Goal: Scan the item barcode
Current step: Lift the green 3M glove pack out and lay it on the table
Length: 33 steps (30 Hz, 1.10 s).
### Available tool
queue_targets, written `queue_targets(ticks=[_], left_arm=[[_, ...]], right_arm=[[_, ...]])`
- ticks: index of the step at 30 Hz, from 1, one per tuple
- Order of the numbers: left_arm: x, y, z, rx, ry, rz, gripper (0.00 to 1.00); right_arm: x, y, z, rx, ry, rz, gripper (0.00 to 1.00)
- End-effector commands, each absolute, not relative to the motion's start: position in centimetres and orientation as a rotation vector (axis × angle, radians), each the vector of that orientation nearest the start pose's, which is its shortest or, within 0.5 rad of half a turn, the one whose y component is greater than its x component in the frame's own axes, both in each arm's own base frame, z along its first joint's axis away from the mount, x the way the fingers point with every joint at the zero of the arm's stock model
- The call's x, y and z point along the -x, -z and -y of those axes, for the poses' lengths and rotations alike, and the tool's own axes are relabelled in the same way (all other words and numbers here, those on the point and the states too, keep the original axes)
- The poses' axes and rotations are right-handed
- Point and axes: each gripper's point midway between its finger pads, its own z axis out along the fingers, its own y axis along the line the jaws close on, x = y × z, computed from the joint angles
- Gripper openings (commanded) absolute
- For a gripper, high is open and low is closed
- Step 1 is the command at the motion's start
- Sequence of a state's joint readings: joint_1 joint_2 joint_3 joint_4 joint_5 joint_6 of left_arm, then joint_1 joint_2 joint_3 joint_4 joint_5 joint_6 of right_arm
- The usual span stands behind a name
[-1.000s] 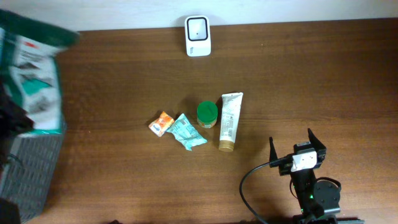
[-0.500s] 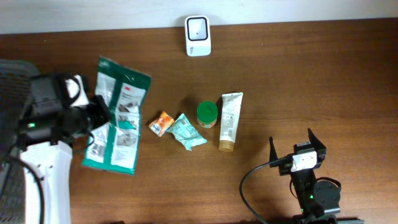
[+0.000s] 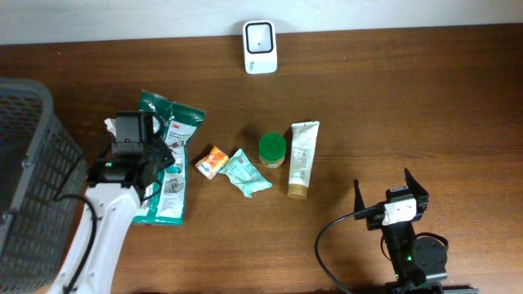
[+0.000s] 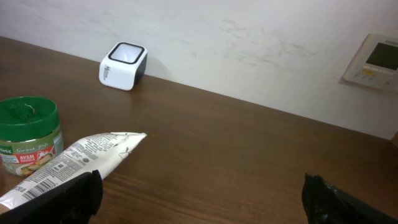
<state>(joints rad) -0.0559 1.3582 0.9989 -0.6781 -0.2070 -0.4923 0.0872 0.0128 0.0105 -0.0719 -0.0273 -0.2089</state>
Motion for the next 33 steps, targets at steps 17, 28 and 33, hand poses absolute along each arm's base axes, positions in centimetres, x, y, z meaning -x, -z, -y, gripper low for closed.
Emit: queue_targets(ticks=[17,28,33], left_arm=[[-35.4,-6.3,8.1,0.497,0.103,-2.657,0.0],[-36.2,-12.2,6.2,0.206,-0.129,-2.652,0.44],[-36.1,-16.6,4.4,0.181,-0.16,-2.624,0.65]], right_arm=[[-24.5,-15.6,-2.8,0.262,0.055,-1.626,0.98],[-24.5,-15.6,-2.8,0.262,0.055,-1.626,0.98],[-24.5,-15.6,-2.8,0.262,0.055,-1.626,0.98]])
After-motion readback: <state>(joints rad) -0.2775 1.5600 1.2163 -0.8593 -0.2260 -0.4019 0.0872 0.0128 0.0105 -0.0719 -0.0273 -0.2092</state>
